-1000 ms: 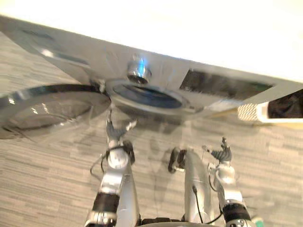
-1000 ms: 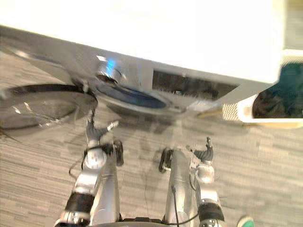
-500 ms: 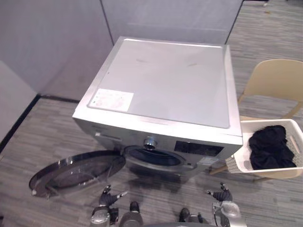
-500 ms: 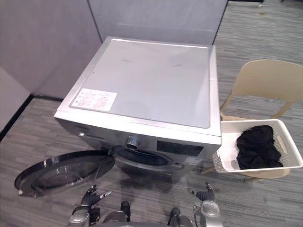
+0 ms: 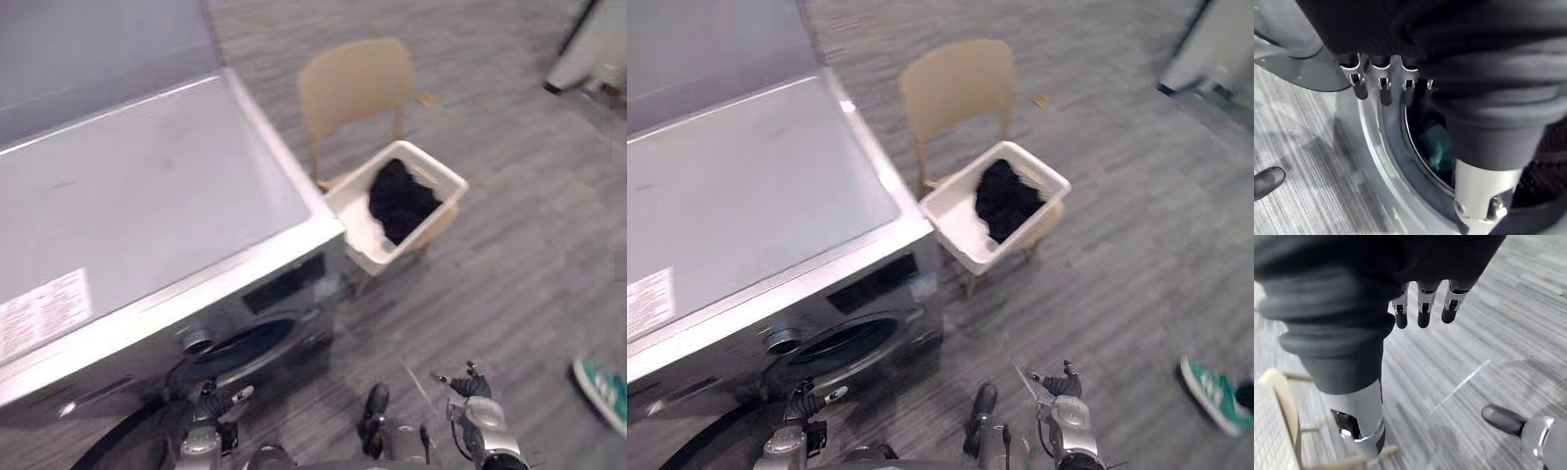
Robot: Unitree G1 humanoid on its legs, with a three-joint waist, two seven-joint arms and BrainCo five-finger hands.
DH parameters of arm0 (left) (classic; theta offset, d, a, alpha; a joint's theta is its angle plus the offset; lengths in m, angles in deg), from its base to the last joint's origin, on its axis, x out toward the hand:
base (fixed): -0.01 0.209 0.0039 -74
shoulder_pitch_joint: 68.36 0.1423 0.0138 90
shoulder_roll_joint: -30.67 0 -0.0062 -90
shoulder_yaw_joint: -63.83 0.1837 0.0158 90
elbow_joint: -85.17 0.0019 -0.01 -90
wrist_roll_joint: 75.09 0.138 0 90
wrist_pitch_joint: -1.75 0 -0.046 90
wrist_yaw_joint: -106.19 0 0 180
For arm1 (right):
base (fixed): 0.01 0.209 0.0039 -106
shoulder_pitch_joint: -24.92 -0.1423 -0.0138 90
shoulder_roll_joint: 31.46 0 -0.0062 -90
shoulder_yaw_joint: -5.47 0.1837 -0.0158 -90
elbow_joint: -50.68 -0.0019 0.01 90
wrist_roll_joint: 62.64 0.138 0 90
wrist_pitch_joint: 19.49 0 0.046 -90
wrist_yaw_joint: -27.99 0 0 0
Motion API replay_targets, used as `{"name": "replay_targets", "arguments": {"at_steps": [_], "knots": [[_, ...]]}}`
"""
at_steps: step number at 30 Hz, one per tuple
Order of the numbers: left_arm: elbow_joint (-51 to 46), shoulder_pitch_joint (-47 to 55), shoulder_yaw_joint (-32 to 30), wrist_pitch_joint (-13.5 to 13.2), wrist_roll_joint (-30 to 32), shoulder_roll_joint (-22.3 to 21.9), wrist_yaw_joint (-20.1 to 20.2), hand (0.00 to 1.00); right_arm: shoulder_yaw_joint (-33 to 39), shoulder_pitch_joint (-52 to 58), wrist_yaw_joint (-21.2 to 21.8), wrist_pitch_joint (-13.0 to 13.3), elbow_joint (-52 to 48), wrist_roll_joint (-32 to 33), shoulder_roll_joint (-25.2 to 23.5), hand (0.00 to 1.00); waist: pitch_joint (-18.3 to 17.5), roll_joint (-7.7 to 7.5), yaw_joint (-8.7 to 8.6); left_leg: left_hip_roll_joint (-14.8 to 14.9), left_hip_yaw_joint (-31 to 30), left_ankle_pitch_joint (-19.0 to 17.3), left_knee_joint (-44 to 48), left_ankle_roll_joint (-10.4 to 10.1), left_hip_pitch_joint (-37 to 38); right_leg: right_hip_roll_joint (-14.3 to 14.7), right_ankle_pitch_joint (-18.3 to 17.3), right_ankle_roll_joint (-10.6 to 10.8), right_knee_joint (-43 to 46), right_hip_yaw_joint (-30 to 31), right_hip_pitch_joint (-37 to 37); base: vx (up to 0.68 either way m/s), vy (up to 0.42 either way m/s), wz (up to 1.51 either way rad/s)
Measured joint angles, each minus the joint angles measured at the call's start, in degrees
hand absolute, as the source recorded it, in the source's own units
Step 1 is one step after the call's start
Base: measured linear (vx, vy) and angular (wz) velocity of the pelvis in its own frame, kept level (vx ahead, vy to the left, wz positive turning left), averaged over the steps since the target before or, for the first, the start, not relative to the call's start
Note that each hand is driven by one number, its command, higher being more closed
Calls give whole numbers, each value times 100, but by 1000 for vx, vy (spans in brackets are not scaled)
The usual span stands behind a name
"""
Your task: Pick up the laundry basket with both hands and put the clothes into the washing machine.
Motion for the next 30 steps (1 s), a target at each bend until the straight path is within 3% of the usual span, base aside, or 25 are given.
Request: {"name": "replay_targets", "arguments": {"at_steps": [1,3,4,5,6,7,8,11,12,13,14,15,17,19,20,21,22,23,24,25,27,28,29,30], "knots": [[0,8,4,2,0,-7,-10,0,-122,-5,2,3,-3,-39,21,0,30,41,8,154,300,-147,252,-60,124,-82,-81,64,381,-149,-93,142,-204,-145],[-11,58,-9,5,0,-52,-10,0,-311,57,13,-7,6,-113,45,0,100,103,4,537,424,-217,1109,147,235,66,-389,14,729,197,-181,173,-220,-135],[-28,96,-6,-4,0,-98,-11,0,-430,72,19,-8,3,-122,52,0,127,137,13,909,227,-97,1984,848,90,277,-512,-39,772,476,-133,174,-271,-136],[-44,152,-11,-14,-6,-167,-16,0,-577,14,18,-4,5,-160,56,0,195,124,28,1168,-499,1,3008,1337,-281,533,-583,-42,678,804,-34,164,-261,-147],[-53,182,-13,-23,-14,-222,-24,0,-622,-42,13,-4,8,-163,42,0,229,137,44,1066,-1028,-119,3327,1150,-530,634,-588,-48,600,976,15,165,-177,-149],[-56,199,-13,-34,-17,-328,-28,0,-645,-168,14,-4,18,-166,53,0,311,222,63,587,-2041,-394,3654,693,-988,772,-593,-55,358,1206,208,178,-115,-153],[-89,247,-11,-47,-51,-403,-29,0,-644,-217,15,-3,77,-167,100,0,352,165,173,69,-2645,-541,3662,480,-1366,841,-586,-45,135,1330,397,204,-100,-148],[-309,444,-11,-74,-155,-465,-99,0,-638,-215,14,-7,184,-170,45,0,431,194,467,-792,-3375,-562,2658,375,-1822,961,-429,120,-189,1501,884,268,-48,-126],[-338,479,-16,-75,-236,-473,-117,0,-632,-218,6,-9,185,-185,52,0,428,241,478,-1085,-3551,-469,1744,292,-1995,1057,-419,106,-387,1613,1086,259,-5,-69],[-358,479,-18,-75,-240,-478,-126,0,-632,-218,5,-11,187,-209,53,0,432,263,481,-1173,-3565,-422,1401,226,-2047,1087,-416,110,-486,1631,1177,260,7,-38],[-391,479,-23,-77,-244,-480,-130,0,-633,-217,6,-11,192,-212,50,0,436,272,500,-1252,-3593,-245,1157,380,-2100,1111,-412,113,-575,1662,1261,292,18,-45],[-412,498,-29,-108,-242,-502,-147,0,-649,-202,5,-12,206,-214,42,0,358,230,667,-1369,-3641,107,931,678,-2076,1166,-419,127,-755,1842,1408,312,28,-45],[-417,485,-30,-107,-243,-582,-153,0,-642,-240,5,-3,207,-213,52,0,295,273,730,-1514,-3727,271,802,979,-2027,1163,-482,212,-767,1912,1556,448,76,-18],[-354,515,-19,-100,-242,-739,-142,0,-620,-216,2,-6,368,-215,98,0,320,215,753,-1762,-3778,201,393,1122,-1413,725,-930,849,655,1905,1364,624,176,31],[-354,540,21,-82,-247,-687,-66,0,-605,-163,7,-9,364,-215,84,0,334,189,702,-1880,-3937,175,286,1169,-1095,378,-974,960,2108,1940,974,405,135,54],[-413,590,63,-76,-288,-610,100,0,-602,-143,8,-8,351,-214,59,0,352,114,633,-1961,-4049,129,278,1217,-954,214,-829,1094,2874,1981,737,446,36,112],[-445,589,206,-29,-354,-425,168,0,-615,-107,23,-11,346,-213,-20,0,381,-38,528,-2113,-4442,57,300,1291,-658,-115,-789,1058,4312,2298,179,463,-20,115],[-450,583,257,-32,-343,-384,140,0,-616,-89,25,-10,342,-213,-16,0,370,-56,519,-2125,-4610,57,297,1290,-595,-163,-932,953,4531,2405,35,545,-101,146],[-462,559,245,-41,-332,-426,-13,0,-613,-91,25,-4,331,-214,19,0,360,-21,473,-2116,-4941,57,286,1290,-488,-183,-1127,690,4367,2567,-152,467,-201,132],[-491,528,205,-43,-329,-455,-141,0,-616,-85,36,1,259,-215,31,0,340,-11,458,-2113,-5262,55,302,1286,-475,-59,-1216,627,3669,3004,-290,375,-176,135],[-488,399,168,-56,-328,-470,-250,0,-611,-42,45,14,82,-212,47,0,315,0,434,-2114,-5756,-7,431,1180,-595,294,-1239,803,2472,4181,-355,298,-241,156],[-497,286,149,-70,-321,-450,-266,0,-577,-19,32,10,61,-208,62,0,309,-27,345,-2152,-6057,-207,750,856,-764,349,-960,1047,1481,4844,-206,393,-389,213],[-447,176,112,-66,-253,-397,-295,0,-580,71,-10,2,77,-206,-8,0,362,-102,321,-2183,-6236,-591,1112,581,-816,181,-566,1352,876,4785,-24,298,-335,178],[-363,127,81,-25,-238,-489,-336,0,-592,25,-3,-9,127,-206,63,0,360,63,381,-1995,-6336,-740,1320,514,-913,354,-539,1260,966,4584,36,264,-318,111]]}}
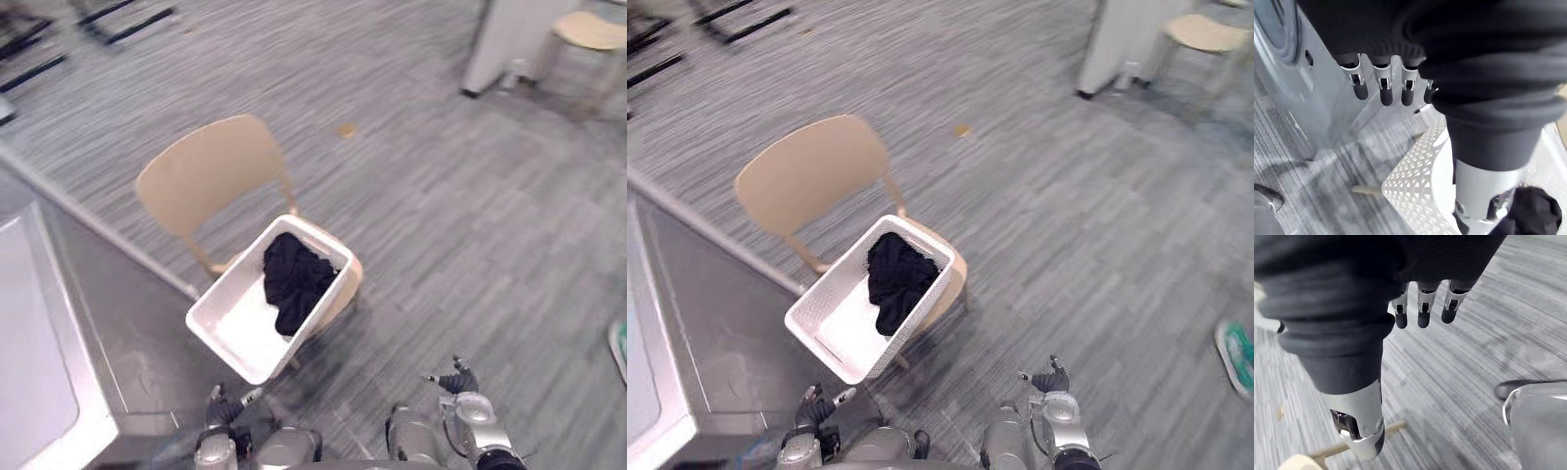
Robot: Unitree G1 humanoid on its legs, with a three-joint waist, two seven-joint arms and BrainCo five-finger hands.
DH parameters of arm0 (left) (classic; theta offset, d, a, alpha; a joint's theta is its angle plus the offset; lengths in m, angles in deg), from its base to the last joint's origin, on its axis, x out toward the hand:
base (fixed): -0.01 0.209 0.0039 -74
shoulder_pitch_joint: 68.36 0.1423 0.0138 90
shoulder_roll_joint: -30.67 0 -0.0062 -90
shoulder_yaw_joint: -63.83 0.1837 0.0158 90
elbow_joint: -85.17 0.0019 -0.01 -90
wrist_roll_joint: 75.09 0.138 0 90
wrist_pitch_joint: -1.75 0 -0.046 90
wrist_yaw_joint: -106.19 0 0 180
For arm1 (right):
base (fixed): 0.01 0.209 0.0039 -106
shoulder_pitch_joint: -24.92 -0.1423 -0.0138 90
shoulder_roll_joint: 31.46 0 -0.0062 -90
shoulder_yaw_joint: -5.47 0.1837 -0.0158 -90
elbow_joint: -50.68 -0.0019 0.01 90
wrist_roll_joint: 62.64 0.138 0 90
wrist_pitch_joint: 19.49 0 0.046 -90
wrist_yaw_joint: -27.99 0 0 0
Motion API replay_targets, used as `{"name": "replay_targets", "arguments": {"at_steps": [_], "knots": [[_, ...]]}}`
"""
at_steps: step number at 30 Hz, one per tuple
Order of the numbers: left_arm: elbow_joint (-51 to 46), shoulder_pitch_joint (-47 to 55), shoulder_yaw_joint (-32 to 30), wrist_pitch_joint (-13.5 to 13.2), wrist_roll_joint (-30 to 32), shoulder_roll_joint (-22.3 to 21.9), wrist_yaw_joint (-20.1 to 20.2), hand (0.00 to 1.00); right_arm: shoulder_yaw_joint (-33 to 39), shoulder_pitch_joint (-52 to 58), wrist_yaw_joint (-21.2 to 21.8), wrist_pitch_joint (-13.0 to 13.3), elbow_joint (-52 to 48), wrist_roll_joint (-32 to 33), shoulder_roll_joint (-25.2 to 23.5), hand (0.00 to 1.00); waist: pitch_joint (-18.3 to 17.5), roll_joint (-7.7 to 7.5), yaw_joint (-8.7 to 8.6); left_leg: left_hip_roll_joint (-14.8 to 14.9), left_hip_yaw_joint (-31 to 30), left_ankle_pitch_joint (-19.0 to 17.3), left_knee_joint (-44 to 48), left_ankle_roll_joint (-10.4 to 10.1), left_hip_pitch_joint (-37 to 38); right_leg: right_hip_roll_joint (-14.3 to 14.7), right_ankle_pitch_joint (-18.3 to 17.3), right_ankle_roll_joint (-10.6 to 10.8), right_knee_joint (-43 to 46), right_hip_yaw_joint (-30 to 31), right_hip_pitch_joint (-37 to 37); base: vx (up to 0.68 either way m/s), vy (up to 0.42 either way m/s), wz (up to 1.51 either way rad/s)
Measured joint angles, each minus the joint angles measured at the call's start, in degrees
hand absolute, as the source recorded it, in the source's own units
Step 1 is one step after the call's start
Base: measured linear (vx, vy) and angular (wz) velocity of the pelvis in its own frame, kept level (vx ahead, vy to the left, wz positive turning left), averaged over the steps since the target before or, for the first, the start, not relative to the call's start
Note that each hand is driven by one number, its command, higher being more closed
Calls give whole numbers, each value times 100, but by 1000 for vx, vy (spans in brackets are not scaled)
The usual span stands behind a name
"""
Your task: Pick up the laundry basket with both hands and put the clothes into the washing machine.
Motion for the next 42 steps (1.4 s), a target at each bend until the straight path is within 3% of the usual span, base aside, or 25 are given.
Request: {"name": "replay_targets", "arguments": {"at_steps": [1,2,4,6,9,11,14,19,21,23,24,25,26,27,28,29,31,32,37,42], "knots": [[-52,44,6,3,6,-85,-29,0,1,-97,-2,-7,-8,2,10,0,-128,155,128,280,70,10,71,-71,-149,120,-15,-49,-53,-229,35,203,-277,71],[-106,80,35,-1,-2,-123,-43,0,-27,-158,12,7,-31,4,30,0,-142,177,137,400,110,131,-91,-242,-203,115,-28,-108,-154,-528,123,191,-271,81],[-151,47,87,-51,-23,-165,-24,0,10,-181,17,24,-180,22,97,0,-167,185,48,513,247,443,-449,-301,-174,-6,-29,-142,-319,-1023,311,127,-238,129],[-148,44,161,-85,-36,-157,-22,0,29,-180,16,36,-181,69,191,0,-191,181,68,656,761,718,-796,-355,-198,-129,19,-218,-593,-1446,531,78,-167,119],[-137,87,249,-81,-52,-145,-4,0,227,-160,5,29,-160,117,218,0,-217,142,66,885,2263,999,-1180,-82,-215,-360,68,-292,-939,-2235,964,17,-52,120],[-133,112,369,-78,-49,-66,2,0,249,-148,7,29,-154,119,211,0,-262,94,61,870,2772,1230,-1283,8,-234,-532,116,-258,-1144,-2639,1209,-27,56,102],[-131,97,474,-73,-32,62,101,0,285,-85,5,26,-153,120,32,0,-379,-101,57,783,3255,1494,-1444,187,-434,-712,284,-129,-1551,-3351,1499,-29,82,107],[-103,138,636,-30,-6,213,131,0,303,-170,-14,17,-174,119,-117,0,-421,-195,73,392,3135,1864,-1974,349,-372,-896,458,3,-1784,-3717,1680,-37,104,54],[-71,144,634,-27,1,250,131,0,308,-181,-77,16,-188,118,-163,0,-418,-226,76,293,3078,1901,-2100,374,-268,-960,435,-19,-1768,-3790,1741,-54,95,19],[-33,197,633,-8,8,265,144,0,489,-166,-141,2,-197,101,-236,0,-364,-379,20,130,3145,1640,-1877,545,-319,-1319,79,68,-1160,-3812,1567,-14,140,13],[-32,218,634,14,9,271,147,0,494,-137,-151,-7,-210,95,-231,0,-342,-417,-13,122,3137,1521,-1788,534,-341,-1426,-49,79,-868,-3791,1500,7,84,22],[-28,260,631,32,8,287,145,0,491,-89,-156,-32,-253,89,-214,0,-338,-406,-92,61,3064,1421,-1674,570,-370,-1626,-135,-106,-131,-3590,1296,-27,71,20],[-32,237,688,36,10,335,138,0,475,-44,-172,-106,-393,43,-194,0,-299,-438,-129,91,2976,1393,-1609,604,-390,-1666,48,-522,720,-2998,805,-18,97,23],[-30,184,689,36,11,361,134,0,470,-18,-176,-111,-484,40,-201,0,-316,-354,-161,130,2913,1393,-1596,604,-340,-1565,-1,-602,967,-2620,566,12,103,31],[-34,152,681,36,13,417,120,0,470,16,-187,-113,-605,38,-213,0,-290,-330,-268,186,2727,1396,-1584,602,-365,-1248,-208,-475,949,-2047,468,65,27,72],[-33,101,677,30,14,518,103,0,494,101,-247,-113,-868,22,-199,0,-281,-366,-400,181,2496,1428,-1604,553,-417,-830,-370,-302,558,-1339,417,56,-35,79],[-36,-24,677,28,21,612,93,0,539,208,-318,-106,-1167,-11,-189,0,-320,-543,-423,72,2369,1455,-1594,505,-501,-539,-348,-255,-73,-761,445,65,-89,75],[-13,-91,677,29,25,638,95,0,621,283,-358,-105,-1385,-21,-178,0,-329,-725,-430,-27,2268,1470,-1515,464,-547,-502,-312,-219,-368,-756,483,73,-114,71],[-34,-30,609,25,26,456,116,0,994,367,-351,-109,-2686,-372,-59,0,-396,-335,-413,191,2171,1605,-1737,309,-690,-273,-42,-250,-940,-890,534,115,-83,8],[-33,-35,613,17,146,455,183,0,1123,446,-201,-65,-3634,-836,446,0,-374,-294,-453,275,2051,1701,-1845,271,-587,-165,124,-282,-1287,-1045,819,139,-60,8]]}}
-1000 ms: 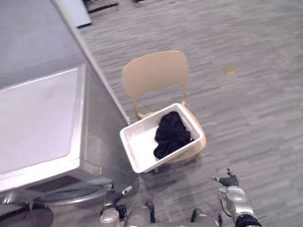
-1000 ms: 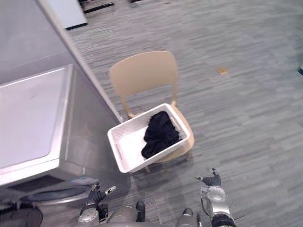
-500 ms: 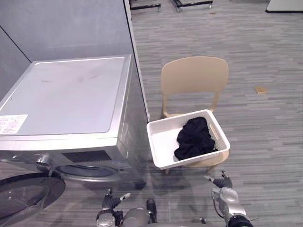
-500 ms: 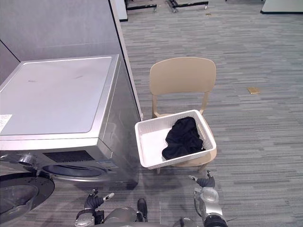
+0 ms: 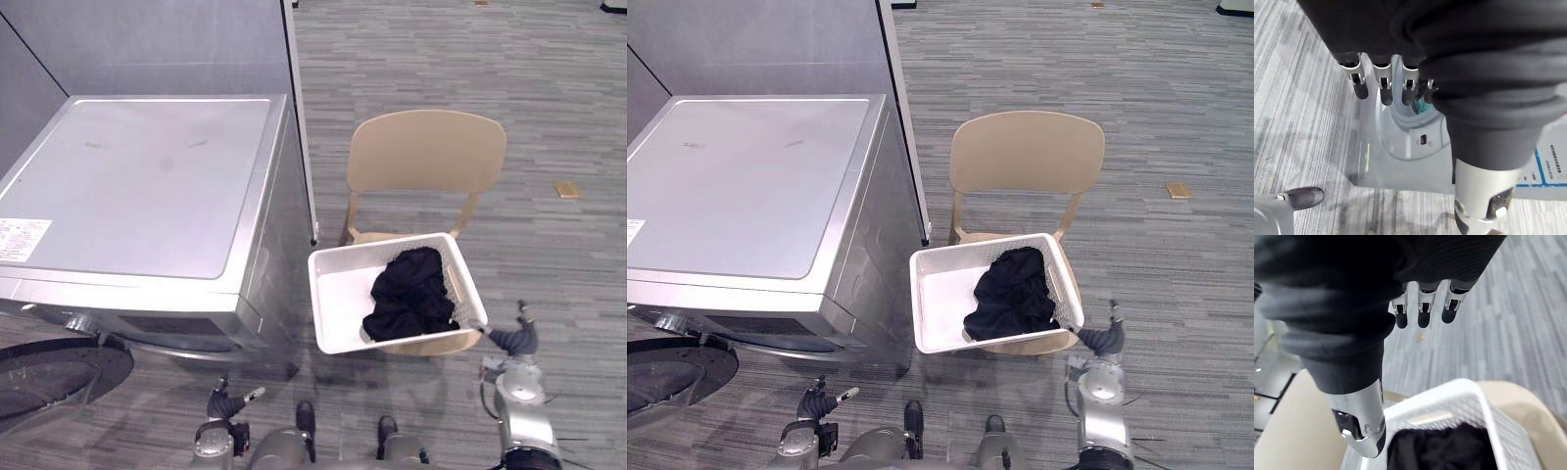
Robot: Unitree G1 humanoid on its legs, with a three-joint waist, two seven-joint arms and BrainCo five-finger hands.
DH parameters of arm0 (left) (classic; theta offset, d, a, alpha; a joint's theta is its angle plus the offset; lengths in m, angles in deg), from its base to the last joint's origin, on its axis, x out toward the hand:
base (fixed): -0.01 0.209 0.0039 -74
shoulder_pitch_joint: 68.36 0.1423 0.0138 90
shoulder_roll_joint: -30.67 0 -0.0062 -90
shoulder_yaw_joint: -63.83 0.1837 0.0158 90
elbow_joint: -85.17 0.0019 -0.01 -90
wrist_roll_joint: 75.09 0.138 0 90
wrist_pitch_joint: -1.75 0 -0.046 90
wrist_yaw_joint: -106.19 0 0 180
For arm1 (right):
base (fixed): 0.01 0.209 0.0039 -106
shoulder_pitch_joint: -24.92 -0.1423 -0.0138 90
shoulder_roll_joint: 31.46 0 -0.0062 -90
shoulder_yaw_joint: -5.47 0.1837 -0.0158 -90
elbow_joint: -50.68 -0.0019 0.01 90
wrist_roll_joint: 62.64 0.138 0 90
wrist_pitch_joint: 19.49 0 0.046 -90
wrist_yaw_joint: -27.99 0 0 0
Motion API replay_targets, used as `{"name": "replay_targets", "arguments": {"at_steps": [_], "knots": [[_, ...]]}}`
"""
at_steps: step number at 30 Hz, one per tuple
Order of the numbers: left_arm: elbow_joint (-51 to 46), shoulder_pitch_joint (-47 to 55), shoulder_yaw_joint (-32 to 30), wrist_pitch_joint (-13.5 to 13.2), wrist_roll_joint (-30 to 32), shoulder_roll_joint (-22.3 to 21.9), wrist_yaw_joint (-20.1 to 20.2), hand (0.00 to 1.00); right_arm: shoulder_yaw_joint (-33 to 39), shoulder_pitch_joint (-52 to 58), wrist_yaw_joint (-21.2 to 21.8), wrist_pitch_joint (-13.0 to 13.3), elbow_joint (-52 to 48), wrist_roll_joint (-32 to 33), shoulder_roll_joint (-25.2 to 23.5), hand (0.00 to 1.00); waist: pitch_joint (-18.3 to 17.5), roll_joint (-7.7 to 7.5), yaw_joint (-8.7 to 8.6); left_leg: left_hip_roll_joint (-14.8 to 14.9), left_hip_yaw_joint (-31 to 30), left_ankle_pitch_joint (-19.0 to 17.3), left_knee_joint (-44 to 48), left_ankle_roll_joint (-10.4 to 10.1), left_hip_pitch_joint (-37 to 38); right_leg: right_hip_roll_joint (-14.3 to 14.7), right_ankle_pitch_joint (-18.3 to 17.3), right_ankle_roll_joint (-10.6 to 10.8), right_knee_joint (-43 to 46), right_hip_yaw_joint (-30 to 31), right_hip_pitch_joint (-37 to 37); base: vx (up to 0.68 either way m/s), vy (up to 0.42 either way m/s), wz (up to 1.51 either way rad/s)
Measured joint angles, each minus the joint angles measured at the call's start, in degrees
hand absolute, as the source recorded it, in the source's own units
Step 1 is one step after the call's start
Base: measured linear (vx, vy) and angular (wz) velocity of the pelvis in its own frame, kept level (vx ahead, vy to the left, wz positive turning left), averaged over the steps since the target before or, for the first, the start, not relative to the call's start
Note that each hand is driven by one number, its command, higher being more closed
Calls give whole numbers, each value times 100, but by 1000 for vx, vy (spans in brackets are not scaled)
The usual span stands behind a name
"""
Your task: Pick up the laundry basket with both hands and put the clothes into the washing machine.
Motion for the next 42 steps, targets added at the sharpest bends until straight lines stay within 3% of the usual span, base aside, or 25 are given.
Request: {"name": "replay_targets", "arguments": {"at_steps": [3,8,11,15,21,24,27,28,33,39,42], "knots": [[1,2,78,-48,85,0,77,0,-253,-306,156,157,-70,-222,695,0,89,85,-47,-25,-2,56,-29,-13,-61,-29,32,-4,-63,-69,-24,61,-7,10],[-3,-142,223,-190,85,-25,77,0,-1383,-1849,365,206,883,-445,1732,0,534,496,-71,-33,-13,409,-318,-62,-362,-29,201,-75,-53,-90,-457,-41,-1,3],[-7,-290,241,-253,-4,-43,66,0,-1954,-2704,371,191,1600,-522,2040,0,775,715,69,-24,-50,700,-657,-84,-535,-14,229,-112,22,-148,-800,-110,-22,9],[-113,-392,238,-309,-204,-43,31,0,-2451,-3718,369,184,2275,-520,2288,0,1117,919,105,-6,-160,1050,-1142,-113,-714,14,239,-130,159,-239,-1224,-112,-19,14],[-264,-768,177,-432,-775,-38,-160,0,-3044,-4827,343,96,2847,-728,2647,0,1690,956,262,-57,-173,1329,-1316,-162,-1373,-80,136,-176,979,-225,-2333,-111,-8,8],[-378,-967,149,-463,-928,-44,-269,0,-3289,-5191,175,-43,3107,-949,2632,0,1715,945,385,-102,-56,1376,-1322,-217,-1763,-170,7,-208,1405,-190,-2932,-93,-45,10],[-459,-1125,-73,-486,-1008,-84,-350,0,-3414,-5486,21,-166,3308,-1017,2545,0,1722,935,375,-32,220,1432,-1322,-226,-2014,-200,-2,-224,1583,-218,-3248,-63,-50,9],[-526,-1172,-133,-493,-1046,-89,-368,0,-3431,-5615,-45,-222,3397,-1024,2476,100,1733,919,377,-23,305,1471,-1322,-207,-2093,-207,-3,-226,1645,-217,-3356,-22,-29,3],[-623,-1278,-294,-498,-1140,-203,-444,0,-3635,-5883,-151,-305,3470,-927,2282,100,1760,878,357,11,464,1472,-1321,-208,-2185,-224,-6,-230,1700,-238,-3461,13,-21,3],[-634,-1286,-401,-488,-1158,-309,-441,0,-3535,-5906,-125,-283,3292,-118,1931,100,1781,790,370,23,501,1505,-1319,-171,-2143,-225,-6,-231,1718,-265,-3405,45,-4,3],[-687,-1265,-463,-482,-1162,-387,-441,0,-3276,-5427,-71,-304,2507,149,1710,100,1778,748,374,34,488,1507,-1319,-169,-1935,-233,-22,-255,1718,-330,-3167,50,-4,5]]}}
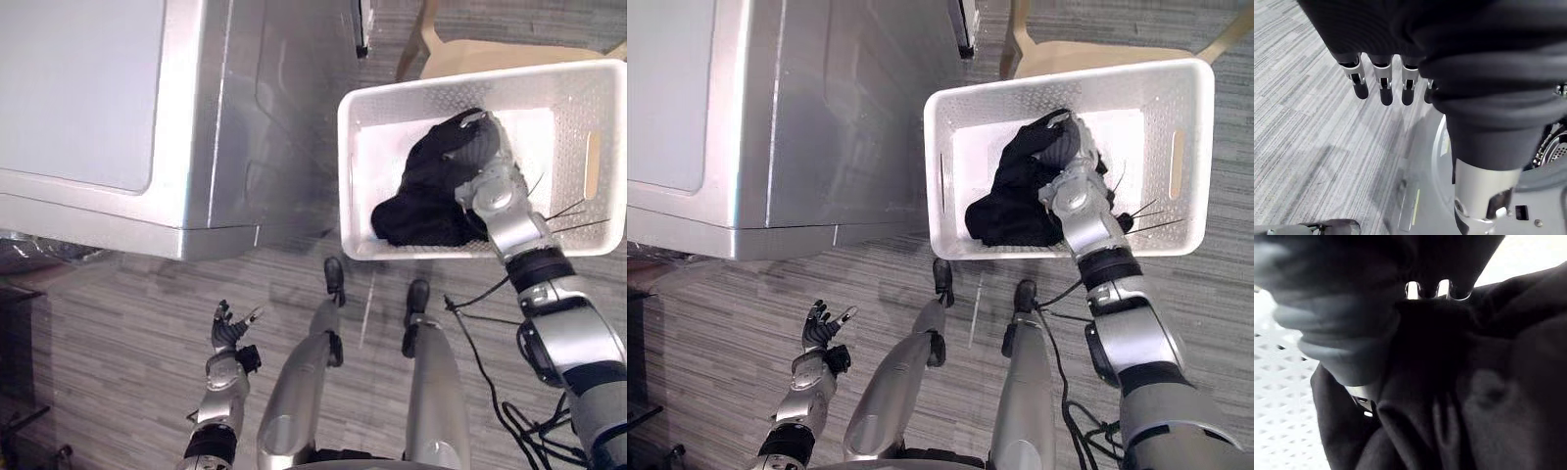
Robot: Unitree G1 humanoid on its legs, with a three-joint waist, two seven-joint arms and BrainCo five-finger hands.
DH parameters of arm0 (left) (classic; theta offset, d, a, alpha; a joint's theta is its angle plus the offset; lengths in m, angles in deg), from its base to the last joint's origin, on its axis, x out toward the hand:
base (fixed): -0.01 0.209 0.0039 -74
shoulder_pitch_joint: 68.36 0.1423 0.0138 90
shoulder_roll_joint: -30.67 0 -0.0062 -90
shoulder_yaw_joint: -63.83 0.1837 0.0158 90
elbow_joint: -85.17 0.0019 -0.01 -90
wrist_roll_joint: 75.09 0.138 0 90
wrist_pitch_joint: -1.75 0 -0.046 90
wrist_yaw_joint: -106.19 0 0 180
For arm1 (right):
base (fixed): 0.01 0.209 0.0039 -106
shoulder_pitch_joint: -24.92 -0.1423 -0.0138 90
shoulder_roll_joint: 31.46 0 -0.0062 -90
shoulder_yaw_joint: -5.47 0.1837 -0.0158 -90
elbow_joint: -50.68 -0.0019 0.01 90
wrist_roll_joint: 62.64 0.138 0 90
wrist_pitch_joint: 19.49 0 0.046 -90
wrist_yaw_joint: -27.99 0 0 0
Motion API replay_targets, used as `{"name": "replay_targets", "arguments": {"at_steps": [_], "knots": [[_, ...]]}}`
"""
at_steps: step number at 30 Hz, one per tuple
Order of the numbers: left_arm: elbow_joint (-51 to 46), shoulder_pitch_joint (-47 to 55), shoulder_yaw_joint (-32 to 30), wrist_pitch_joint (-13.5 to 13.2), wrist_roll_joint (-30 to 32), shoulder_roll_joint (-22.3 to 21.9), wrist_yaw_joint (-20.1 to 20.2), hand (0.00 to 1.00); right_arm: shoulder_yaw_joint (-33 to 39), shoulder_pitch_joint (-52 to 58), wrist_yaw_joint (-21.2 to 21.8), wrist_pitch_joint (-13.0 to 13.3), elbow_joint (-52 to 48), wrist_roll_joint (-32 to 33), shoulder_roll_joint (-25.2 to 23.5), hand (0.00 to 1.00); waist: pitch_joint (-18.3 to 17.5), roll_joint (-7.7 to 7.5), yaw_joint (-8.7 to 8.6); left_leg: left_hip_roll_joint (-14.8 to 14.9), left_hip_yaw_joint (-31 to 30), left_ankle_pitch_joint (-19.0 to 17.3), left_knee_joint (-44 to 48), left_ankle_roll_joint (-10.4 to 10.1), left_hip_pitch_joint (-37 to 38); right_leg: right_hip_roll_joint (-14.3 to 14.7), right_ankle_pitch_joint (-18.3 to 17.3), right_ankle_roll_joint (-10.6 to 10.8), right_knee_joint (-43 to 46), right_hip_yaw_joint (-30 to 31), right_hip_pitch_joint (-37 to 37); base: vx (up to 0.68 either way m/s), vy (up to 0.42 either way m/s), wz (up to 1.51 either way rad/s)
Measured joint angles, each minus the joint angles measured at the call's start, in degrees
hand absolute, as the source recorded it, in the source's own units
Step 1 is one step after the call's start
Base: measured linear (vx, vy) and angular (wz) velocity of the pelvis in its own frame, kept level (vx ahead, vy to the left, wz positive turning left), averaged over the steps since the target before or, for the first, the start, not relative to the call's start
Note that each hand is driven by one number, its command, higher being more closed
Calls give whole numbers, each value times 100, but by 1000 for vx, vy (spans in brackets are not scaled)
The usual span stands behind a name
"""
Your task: Pick up the laundry basket with both hands and put the clothes into the washing machine.
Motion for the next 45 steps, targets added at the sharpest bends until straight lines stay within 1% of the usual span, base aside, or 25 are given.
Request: {"name": "replay_targets", "arguments": {"at_steps": [3,5,6,9,11,13,14,18,19,21,26,28,29,31,33,34,35,37,38,40,41,42,43,44,45], "knots": [[-121,36,-2,2,-1,-2,2,0,269,398,-45,5,-696,106,-151,100,-8,-109,-11,9,-4,-3,-1,-2,190,-4,-33,-29,4,-44,199,12,-5,0],[-213,38,-3,3,2,-4,11,0,626,729,-99,18,-1364,134,-255,100,-17,-249,-14,10,-21,-5,-1,-3,336,-5,-107,-34,4,-62,356,-3,-36,4],[-212,40,-4,7,2,-4,11,0,733,819,-105,22,-1515,137,-285,100,-29,-279,-19,10,-32,-6,-2,-4,362,-6,-120,-29,4,-70,389,-14,-35,7],[-213,86,-4,25,4,-17,22,0,1223,1356,-203,46,-2213,352,-559,100,-75,-367,-24,5,-124,-27,-5,-26,622,-19,-187,-26,-9,-152,698,-16,-36,10],[-209,221,-3,31,6,-21,109,0,1439,1907,-257,152,-2652,602,-940,100,-258,-487,-38,0,-191,-34,-9,-24,762,-23,-318,-6,-127,-223,933,-5,-36,10],[-187,358,1,83,13,-49,135,0,1541,2327,-263,265,-2891,801,-1262,100,-317,-513,-88,4,-318,-50,-14,-12,953,-13,-330,7,-258,-314,1218,27,-19,18],[-180,517,-1,126,18,-44,138,0,1546,2594,-261,335,-2980,936,-1506,100,-436,-515,-169,5,-400,-78,-15,-14,1037,-5,-338,18,-366,-395,1393,45,-7,23],[114,876,-5,238,27,-19,229,0,1544,3376,-106,517,-3183,1500,-2084,100,-841,-528,-159,12,-509,-190,-20,-30,1374,52,-277,89,-806,-495,1984,99,9,11],[217,982,-6,261,34,-14,255,0,1534,3561,-59,550,-3254,1664,-2237,100,-1011,-530,-149,21,-522,-218,-20,11,1445,84,-221,111,-982,-508,2142,99,22,0],[338,1158,-10,304,76,-9,265,0,1494,3849,129,721,-3465,2051,-2464,100,-1200,-550,-141,20,-545,-295,-21,17,1627,114,-136,139,-1273,-530,2459,105,24,-3],[392,1541,-122,396,135,28,374,0,1189,4337,584,1016,-3984,2696,-2666,100,-1543,-654,-133,11,-508,-426,-18,45,2019,162,5,182,-1774,-505,3043,99,12,-7],[411,1629,-245,397,135,29,374,0,1021,4378,734,1082,-4062,2792,-2685,100,-1601,-694,-122,29,-487,-427,-16,49,2123,199,76,160,-1860,-419,3154,76,-15,-23],[494,1629,-257,397,132,35,372,0,952,4379,826,1137,-4066,2814,-2683,100,-1640,-693,-77,42,-463,-427,-15,49,2148,216,108,152,-1896,-355,3164,33,-18,-27],[511,1623,-257,397,132,31,374,0,854,4395,917,1151,-4057,2815,-2679,100,-1658,-682,-1,59,-450,-428,-14,49,2185,230,117,148,-1848,-312,3155,5,-15,-15],[514,1624,-262,396,131,32,373,0,801,4459,973,1151,-4058,2812,-2633,100,-1661,-675,-3,74,-564,-435,-12,41,2247,304,82,165,-1485,-87,3069,-4,-8,14],[509,1591,-275,394,132,33,374,0,798,4473,1001,1155,-4071,2806,-2619,100,-1662,-670,-45,65,-731,-468,-15,87,2245,312,-63,304,-1093,275,2964,-18,-22,67],[505,1490,-345,394,133,31,374,0,830,4475,999,1160,-4079,2753,-2617,100,-1662,-690,-65,21,-910,-473,-14,114,2217,293,-436,318,-428,708,2852,-24,-42,92],[387,1393,-462,390,147,28,353,0,801,4474,998,1157,-4115,2678,-2619,100,-1700,-761,-41,-131,-1272,-450,203,119,2089,254,-828,409,674,1212,2853,-52,-169,122],[211,1403,-473,388,201,26,332,0,738,4456,1000,1155,-4225,2625,-2634,100,-1759,-859,33,-234,-1435,-496,424,55,1898,209,-1000,421,922,1522,2883,-61,-211,108],[-79,1434,-476,390,278,6,277,0,525,4396,1005,1155,-4504,2565,-2682,100,-1771,-885,161,-259,-1532,-521,767,-6,1584,301,-1356,385,781,1818,2973,-109,-244,57],[-277,1471,-474,390,313,-27,222,0,400,4354,1015,1155,-4668,2581,-2689,100,-1772,-883,222,-249,-1588,-501,1003,-68,1384,325,-1582,322,663,1781,3015,-242,-413,41],[-568,1537,-434,389,325,-100,197,0,316,4346,1026,1158,-4878,2677,-2681,100,-1770,-870,325,-219,-1668,-437,1234,-165,1162,410,-1868,96,547,1611,3035,-234,-343,52],[-804,1585,-345,386,329,-216,179,0,299,4345,1029,1168,-4970,2777,-2650,100,-1775,-768,284,-165,-1816,-392,1331,-224,1035,524,-1958,-53,586,1407,3014,-392,-423,84],[-1145,1664,-156,388,340,-335,164,0,310,4350,1009,1174,-4983,2894,-2554,100,-1799,-620,184,-53,-2038,-402,1207,-189,980,639,-1965,-201,741,1074,2914,-328,-271,112],[-1403,1734,88,391,353,-372,172,0,316,4350,987,1166,-4982,2953,-2457,100,-1822,-554,131,96,-1875,-612,938,-101,980,706,-1922,-408,750,806,2867,-341,-256,111]]}}
